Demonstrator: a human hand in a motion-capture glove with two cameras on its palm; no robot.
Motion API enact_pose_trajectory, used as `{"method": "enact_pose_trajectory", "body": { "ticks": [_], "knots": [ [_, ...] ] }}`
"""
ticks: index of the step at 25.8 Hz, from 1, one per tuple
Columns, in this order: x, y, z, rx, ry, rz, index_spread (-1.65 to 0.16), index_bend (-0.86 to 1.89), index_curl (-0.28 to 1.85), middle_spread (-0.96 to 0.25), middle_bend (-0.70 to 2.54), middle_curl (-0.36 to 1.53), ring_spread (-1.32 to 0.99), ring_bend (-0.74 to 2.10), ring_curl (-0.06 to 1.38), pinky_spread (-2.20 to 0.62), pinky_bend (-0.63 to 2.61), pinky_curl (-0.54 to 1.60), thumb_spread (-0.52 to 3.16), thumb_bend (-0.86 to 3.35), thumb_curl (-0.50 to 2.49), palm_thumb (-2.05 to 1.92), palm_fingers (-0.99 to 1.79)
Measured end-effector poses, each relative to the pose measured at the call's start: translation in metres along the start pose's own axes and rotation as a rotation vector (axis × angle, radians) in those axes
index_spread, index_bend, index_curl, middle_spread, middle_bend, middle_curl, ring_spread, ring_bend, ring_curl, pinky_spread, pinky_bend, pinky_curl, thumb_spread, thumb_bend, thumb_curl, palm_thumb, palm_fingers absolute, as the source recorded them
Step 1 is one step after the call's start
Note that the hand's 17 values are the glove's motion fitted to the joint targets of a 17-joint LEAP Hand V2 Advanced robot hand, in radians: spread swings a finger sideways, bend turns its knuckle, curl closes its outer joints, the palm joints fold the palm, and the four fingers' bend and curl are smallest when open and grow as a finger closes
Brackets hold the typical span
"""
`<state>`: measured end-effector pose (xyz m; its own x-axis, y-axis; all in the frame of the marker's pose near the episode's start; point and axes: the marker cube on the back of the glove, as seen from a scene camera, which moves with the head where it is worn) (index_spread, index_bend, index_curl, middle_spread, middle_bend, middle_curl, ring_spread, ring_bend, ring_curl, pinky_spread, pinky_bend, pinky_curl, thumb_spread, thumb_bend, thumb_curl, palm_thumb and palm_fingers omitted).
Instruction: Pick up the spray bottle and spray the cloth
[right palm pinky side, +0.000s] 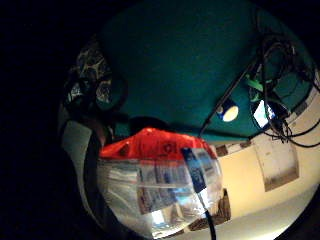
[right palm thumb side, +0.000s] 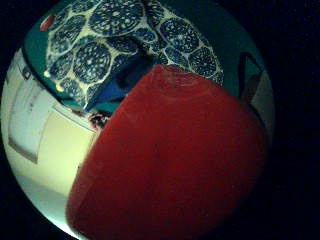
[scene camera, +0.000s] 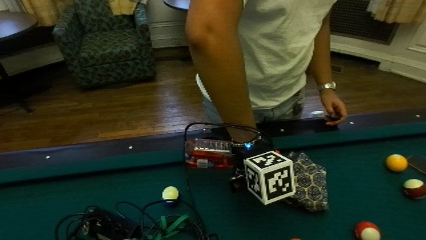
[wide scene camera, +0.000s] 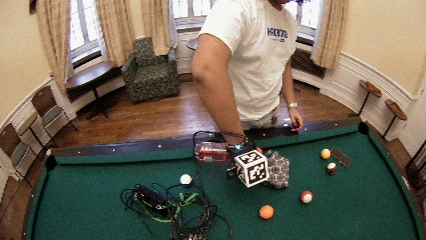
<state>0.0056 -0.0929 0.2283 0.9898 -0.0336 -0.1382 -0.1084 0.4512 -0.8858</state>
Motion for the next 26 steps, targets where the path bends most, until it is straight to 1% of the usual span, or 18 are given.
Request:
{"method": "enact_pose_trajectory", "body": {
  "ticks": [5,18,22,26],
  "knots": [
    [0.002,-0.011,0.008,-0.024,0.02,0.054,-0.28,0.23,0.6,-0.17,0.59,0.53,-0.2,0.65,0.47,-0.25,0.44,0.4,0.44,-0.02,0.82,0.9,1.34],
    [0.008,-0.023,0.018,-0.059,0.038,0.091,-0.28,0.22,0.61,-0.17,0.58,0.53,-0.2,0.65,0.47,-0.24,0.44,0.4,0.44,-0.03,0.84,0.9,1.34],
    [0.008,-0.024,0.015,-0.048,0.031,0.087,-0.28,0.21,0.61,-0.17,0.58,0.53,-0.2,0.65,0.47,-0.24,0.44,0.4,0.44,-0.03,0.85,0.9,1.34],
    [0.006,-0.02,0.0,-0.016,-0.008,0.071,-0.28,0.21,0.62,-0.17,0.58,0.53,-0.2,0.65,0.47,-0.24,0.44,0.4,0.44,-0.03,0.85,0.9,1.34]
  ]
}}
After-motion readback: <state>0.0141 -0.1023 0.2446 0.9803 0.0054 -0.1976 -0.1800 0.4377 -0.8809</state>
